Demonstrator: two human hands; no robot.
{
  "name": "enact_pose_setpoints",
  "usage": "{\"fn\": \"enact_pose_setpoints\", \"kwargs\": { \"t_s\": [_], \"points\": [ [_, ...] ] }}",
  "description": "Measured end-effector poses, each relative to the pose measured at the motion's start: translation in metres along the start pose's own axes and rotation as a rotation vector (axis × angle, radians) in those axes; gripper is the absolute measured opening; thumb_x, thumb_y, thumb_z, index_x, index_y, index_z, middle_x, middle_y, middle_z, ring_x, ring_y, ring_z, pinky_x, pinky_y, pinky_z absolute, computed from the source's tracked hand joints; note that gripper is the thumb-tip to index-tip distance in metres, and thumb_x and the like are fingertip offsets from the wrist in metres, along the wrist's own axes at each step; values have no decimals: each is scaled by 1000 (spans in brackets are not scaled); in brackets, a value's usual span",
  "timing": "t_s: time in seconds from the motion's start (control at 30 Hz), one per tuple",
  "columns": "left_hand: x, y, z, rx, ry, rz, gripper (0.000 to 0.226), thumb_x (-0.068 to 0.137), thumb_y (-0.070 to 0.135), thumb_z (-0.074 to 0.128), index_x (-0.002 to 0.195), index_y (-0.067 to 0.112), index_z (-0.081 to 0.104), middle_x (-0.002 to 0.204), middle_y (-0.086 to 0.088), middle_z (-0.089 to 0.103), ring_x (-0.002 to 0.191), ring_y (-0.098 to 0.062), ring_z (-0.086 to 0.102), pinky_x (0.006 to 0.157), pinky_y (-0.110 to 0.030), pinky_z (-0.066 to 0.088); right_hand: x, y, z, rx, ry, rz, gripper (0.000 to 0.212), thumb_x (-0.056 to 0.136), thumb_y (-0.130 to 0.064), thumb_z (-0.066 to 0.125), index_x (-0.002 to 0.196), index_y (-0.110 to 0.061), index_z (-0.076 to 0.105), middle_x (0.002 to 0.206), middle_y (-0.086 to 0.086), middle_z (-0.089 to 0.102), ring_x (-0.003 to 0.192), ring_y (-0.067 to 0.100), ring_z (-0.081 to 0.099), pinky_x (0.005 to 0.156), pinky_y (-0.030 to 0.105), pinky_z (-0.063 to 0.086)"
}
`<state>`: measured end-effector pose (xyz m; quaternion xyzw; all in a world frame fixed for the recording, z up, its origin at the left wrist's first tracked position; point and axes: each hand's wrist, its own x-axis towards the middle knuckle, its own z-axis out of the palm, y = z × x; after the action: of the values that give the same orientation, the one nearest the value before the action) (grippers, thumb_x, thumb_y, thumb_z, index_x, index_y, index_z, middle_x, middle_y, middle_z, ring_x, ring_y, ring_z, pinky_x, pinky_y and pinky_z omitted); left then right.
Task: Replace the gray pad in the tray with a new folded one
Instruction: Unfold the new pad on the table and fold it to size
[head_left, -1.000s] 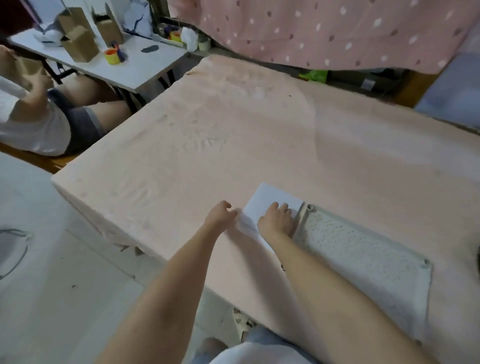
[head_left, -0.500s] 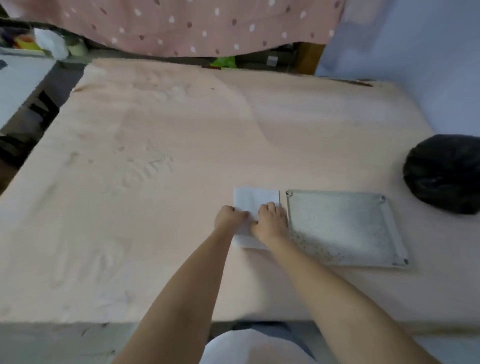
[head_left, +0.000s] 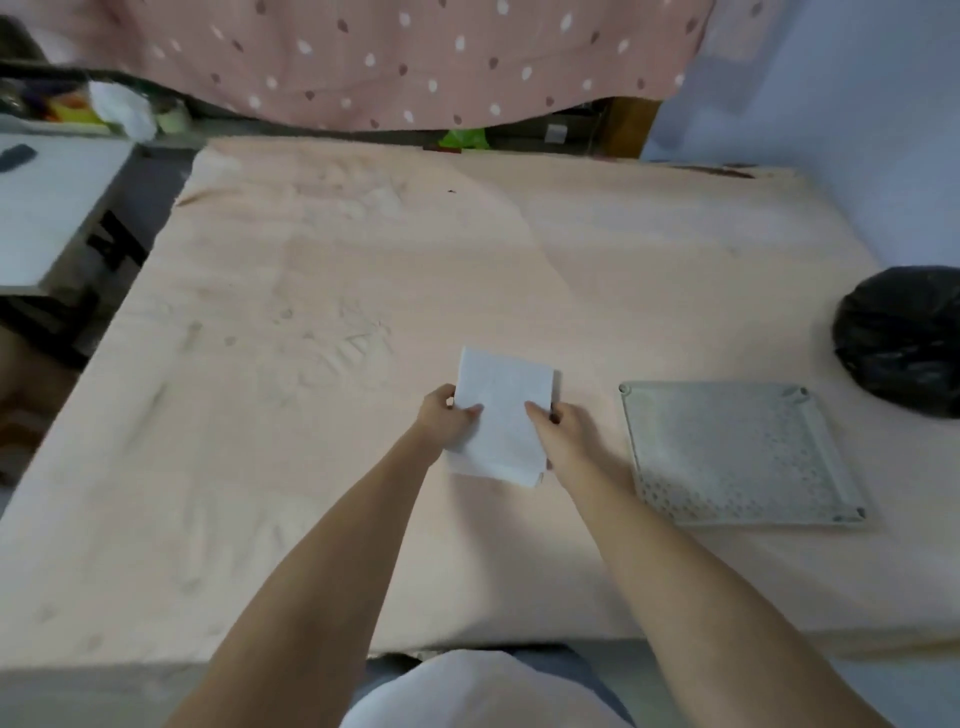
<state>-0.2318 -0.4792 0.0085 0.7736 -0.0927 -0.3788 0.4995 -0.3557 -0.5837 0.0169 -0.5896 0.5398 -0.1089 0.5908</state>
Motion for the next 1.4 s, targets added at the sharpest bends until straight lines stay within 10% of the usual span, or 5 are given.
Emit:
{"fn": "enact_pose_setpoints", "kwargs": {
  "t_s": [0.23, 0.67, 0.9, 1.23, 1.4],
  "points": [
    [1, -10, -48, -107, 104, -37, 16, 85, 8, 68, 99, 8, 60, 85, -11, 62, 64, -14, 58, 52, -15, 50, 7, -15, 27, 105, -215, -2, 1, 89, -9, 62, 88, -8, 61, 88, 9, 66, 71, 16, 61, 59, 24, 46],
    [2, -32, -36, 267, 212, -154, 40, 85, 26, 68, 114, 1, 57, 109, -14, 64, 105, -31, 60, 84, -33, 46, 20, 3, 41, -168, -172, -22, 21, 89, -4, 57, 109, 2, 56, 93, 10, 57, 86, 25, 57, 61, 23, 42],
    [-7, -30, -28, 730, 308, 5, 62, 81, 47, 66, 128, 9, 47, 125, -10, 44, 119, -26, 43, 87, -37, 44, 17, -3, 36, -705, 12, -138, 22, 86, -34, 61, 93, -13, 56, 93, 2, 58, 86, 24, 59, 65, 25, 37],
    [-37, -57, -34, 572, 209, -88, 79, 72, 42, 77, 134, 11, 40, 125, -11, 39, 117, -28, 48, 93, -37, 45, -17, 20, 38, -834, -70, -187, 56, 78, -45, 69, 112, -6, 46, 110, 7, 49, 101, 27, 56, 70, 28, 34],
    [-42, -59, -35, 412, 226, -52, 71, 72, 26, 79, 130, 7, 44, 122, -15, 43, 108, -31, 53, 95, -39, 44, -17, 31, 44, -581, -61, -125, 39, 77, -27, 71, 102, -9, 47, 108, 11, 53, 86, 24, 52, 60, 26, 32]
  ]
}}
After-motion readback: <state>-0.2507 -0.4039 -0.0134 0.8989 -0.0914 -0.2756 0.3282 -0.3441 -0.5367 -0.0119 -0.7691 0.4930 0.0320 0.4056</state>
